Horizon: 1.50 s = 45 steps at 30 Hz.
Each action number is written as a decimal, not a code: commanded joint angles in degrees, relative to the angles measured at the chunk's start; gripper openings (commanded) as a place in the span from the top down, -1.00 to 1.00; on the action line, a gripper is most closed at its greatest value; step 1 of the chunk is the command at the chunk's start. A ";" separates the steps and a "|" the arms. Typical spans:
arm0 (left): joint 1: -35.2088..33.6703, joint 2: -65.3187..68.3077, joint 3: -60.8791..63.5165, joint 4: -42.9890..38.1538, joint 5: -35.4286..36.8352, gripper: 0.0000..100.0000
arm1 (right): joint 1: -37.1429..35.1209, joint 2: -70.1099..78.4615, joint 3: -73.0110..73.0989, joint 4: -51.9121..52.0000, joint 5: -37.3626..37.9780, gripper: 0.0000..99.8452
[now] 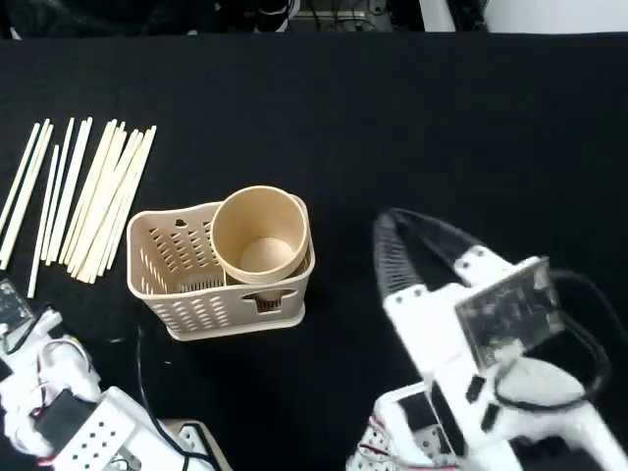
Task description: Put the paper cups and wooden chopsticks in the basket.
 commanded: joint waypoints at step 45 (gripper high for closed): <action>42.33 66.37 -82.68 29.10 0.53 0.51 | 17.58 -0.84 66.86 -37.80 4.75 0.97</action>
